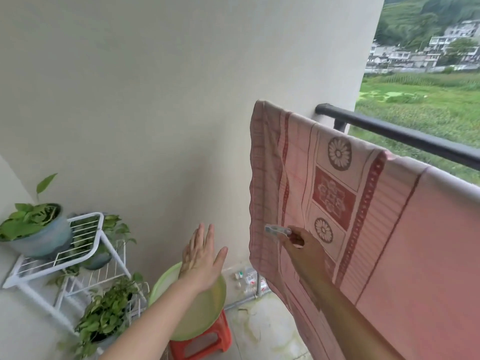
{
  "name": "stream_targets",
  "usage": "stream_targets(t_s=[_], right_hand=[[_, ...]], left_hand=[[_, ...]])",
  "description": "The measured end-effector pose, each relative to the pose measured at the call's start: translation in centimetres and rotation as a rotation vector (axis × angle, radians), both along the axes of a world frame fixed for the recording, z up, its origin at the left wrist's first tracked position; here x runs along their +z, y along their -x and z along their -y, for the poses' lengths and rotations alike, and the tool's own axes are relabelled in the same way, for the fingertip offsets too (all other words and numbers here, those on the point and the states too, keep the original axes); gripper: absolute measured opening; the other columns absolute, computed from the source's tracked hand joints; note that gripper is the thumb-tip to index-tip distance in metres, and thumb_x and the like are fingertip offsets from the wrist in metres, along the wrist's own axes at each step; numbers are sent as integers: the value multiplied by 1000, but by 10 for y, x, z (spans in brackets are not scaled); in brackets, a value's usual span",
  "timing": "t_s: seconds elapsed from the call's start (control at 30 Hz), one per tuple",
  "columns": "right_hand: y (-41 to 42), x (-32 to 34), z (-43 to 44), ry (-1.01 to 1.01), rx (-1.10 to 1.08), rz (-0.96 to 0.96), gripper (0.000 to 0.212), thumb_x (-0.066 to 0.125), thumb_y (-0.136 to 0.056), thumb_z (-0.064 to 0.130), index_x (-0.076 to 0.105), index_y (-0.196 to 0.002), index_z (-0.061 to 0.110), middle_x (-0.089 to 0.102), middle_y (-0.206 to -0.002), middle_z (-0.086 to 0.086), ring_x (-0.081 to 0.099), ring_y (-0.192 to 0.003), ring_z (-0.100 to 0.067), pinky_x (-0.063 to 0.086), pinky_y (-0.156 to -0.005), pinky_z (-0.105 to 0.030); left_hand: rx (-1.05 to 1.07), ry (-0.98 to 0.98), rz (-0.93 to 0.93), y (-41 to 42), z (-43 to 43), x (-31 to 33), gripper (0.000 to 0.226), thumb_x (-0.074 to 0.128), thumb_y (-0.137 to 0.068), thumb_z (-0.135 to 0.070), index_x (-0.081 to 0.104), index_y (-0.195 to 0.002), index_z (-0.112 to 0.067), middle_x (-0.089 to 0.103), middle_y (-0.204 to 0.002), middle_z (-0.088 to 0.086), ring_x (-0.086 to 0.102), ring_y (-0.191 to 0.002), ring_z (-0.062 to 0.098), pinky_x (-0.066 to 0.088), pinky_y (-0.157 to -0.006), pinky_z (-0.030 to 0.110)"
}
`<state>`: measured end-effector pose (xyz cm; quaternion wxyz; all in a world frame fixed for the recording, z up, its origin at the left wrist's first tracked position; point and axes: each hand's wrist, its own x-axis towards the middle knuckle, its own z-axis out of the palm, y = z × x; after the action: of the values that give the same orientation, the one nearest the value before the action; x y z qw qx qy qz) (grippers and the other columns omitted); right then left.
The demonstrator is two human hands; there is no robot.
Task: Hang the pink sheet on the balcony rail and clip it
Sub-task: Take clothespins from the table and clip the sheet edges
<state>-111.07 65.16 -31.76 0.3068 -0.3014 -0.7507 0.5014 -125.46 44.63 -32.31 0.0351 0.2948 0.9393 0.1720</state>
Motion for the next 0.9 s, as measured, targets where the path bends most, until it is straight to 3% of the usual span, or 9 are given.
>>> stream_targets(t_s=[0.07,0.27,0.4,0.53,0.67,0.8,0.9], right_hand=[[42,0,-17,4,1,16,24,72,-86,40,68,-107,28,70,-95,15,64,-87,0,53,-79,-24],[147,0,-44,7,13,60,17,73,-86,39,67,-101,35,69,-92,16,63,-86,4,43,-67,-5],[194,-15,-54,20,-59,75,17,74,-86,36,69,-101,32,69,-91,18,61,-81,11,44,-68,-3],[218,-33,-63,42,-161,140,17,73,-86,35,70,-102,31,70,-94,17,62,-85,6,49,-74,-10],[224,-42,-74,39,-244,195,20,71,-90,29,67,-109,30,69,-94,15,60,-81,7,44,-70,-3],[225,-49,-90,54,-296,223,16,70,-90,33,66,-105,37,70,-92,14,62,-84,2,45,-69,-5],[229,-52,-103,64,-318,228,16,68,-91,36,65,-106,36,69,-95,14,60,-84,7,44,-70,-3]], left_hand=[[16,-8,2,38,-10,2,70,24,-99,-54,-6,-154,-23,-18,-161,2,-8,-149,21,4,-120,42],[15,-32,68,146,-44,-14,71,27,-99,-54,-4,-155,-23,-15,-162,3,-5,-150,22,6,-120,43],[-45,-59,158,213,-78,-33,71,28,-99,-54,-4,-155,-23,-13,-162,3,-6,-149,22,5,-119,44],[-146,-90,251,264,-125,-49,72,31,-99,-52,-5,-155,-23,-12,-162,0,-5,-149,21,8,-118,44],[-240,-140,390,289,-170,-62,77,39,-98,-50,-6,-154,-21,-8,-163,0,-3,-150,20,9,-121,42],[-316,-234,577,299,-219,-70,90,49,-92,-56,-3,-154,-17,-2,-163,1,-1,-149,15,9,-120,37],[-343,-359,686,308,-257,-61,94,45,-89,-65,-1,-155,-15,1,-163,1,0,-149,14,8,-122,39]])
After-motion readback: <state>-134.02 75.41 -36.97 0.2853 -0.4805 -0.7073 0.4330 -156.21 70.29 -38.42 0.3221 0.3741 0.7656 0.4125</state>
